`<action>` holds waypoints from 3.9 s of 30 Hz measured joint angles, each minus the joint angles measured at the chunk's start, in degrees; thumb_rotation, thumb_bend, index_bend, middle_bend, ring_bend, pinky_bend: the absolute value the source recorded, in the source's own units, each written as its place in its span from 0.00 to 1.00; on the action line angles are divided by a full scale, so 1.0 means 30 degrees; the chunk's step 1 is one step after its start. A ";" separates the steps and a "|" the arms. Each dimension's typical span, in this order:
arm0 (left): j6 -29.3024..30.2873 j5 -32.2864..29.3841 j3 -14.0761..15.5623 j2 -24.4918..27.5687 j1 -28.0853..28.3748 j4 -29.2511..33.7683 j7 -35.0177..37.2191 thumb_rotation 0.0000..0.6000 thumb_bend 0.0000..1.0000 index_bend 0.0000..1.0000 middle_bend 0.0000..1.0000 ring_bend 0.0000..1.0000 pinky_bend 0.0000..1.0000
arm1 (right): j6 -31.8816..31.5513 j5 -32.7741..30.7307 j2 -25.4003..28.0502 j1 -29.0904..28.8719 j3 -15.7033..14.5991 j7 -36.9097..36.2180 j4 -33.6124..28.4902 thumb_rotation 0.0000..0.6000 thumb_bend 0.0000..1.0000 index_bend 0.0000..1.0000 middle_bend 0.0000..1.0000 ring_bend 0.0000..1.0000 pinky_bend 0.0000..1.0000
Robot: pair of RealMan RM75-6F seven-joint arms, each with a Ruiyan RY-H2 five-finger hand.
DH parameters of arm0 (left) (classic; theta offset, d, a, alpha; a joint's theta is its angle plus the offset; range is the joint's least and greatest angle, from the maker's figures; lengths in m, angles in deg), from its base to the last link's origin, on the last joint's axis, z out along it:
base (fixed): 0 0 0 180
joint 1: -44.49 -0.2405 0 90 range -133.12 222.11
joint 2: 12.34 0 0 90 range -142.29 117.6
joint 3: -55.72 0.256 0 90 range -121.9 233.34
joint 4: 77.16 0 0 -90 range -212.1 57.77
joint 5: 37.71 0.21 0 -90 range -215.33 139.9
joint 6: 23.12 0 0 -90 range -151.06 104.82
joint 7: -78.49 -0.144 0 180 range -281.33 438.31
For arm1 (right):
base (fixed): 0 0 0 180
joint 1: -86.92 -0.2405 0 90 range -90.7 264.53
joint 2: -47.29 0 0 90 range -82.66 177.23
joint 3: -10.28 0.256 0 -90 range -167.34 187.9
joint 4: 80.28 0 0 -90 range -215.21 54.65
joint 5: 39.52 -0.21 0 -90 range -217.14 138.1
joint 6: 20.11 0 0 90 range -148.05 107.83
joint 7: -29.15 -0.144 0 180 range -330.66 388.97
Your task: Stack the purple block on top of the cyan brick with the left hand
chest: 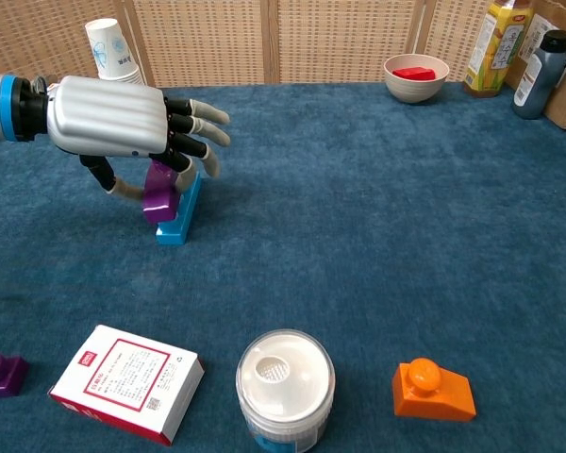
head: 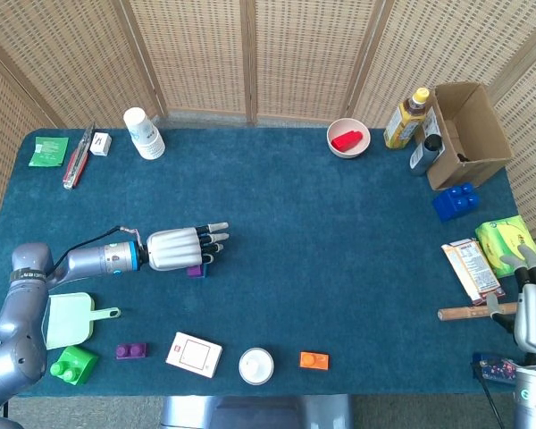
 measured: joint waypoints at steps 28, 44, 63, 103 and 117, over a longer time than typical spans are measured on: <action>-0.0242 0.0114 0.0208 -0.0066 0.0053 -0.0061 -0.0375 1.00 0.36 0.65 0.28 0.13 0.00 | -0.0008 -0.0135 -0.0037 0.0034 0.0037 0.0016 0.0016 1.00 0.28 0.27 0.17 0.00 0.14; -0.0489 -0.0071 0.0068 -0.0225 0.0025 -0.0028 -0.0223 1.00 0.36 0.64 0.28 0.13 0.00 | -0.0100 -0.0118 -0.0066 0.0096 0.0017 0.0050 -0.0011 1.00 0.28 0.27 0.17 0.00 0.14; -0.0314 -0.0010 0.0138 -0.0379 0.0220 -0.0047 -0.0114 1.00 0.36 0.64 0.28 0.13 0.00 | -0.0150 -0.0159 -0.0050 0.0187 0.0036 -0.0130 0.0094 1.00 0.28 0.27 0.17 0.00 0.14; -0.1222 -0.0291 -0.0063 -0.0570 0.0071 -0.0032 0.0351 1.00 0.36 0.60 0.26 0.12 0.00 | -0.0204 -0.0211 -0.0111 0.0251 0.0066 -0.0165 0.0161 1.00 0.28 0.27 0.17 0.00 0.15; -0.1465 -0.0446 -0.0199 -0.0651 0.0062 0.0009 0.0589 1.00 0.35 0.60 0.26 0.12 0.00 | -0.0239 -0.0198 -0.0149 0.0267 0.0088 -0.0218 0.0218 1.00 0.28 0.27 0.17 0.00 0.15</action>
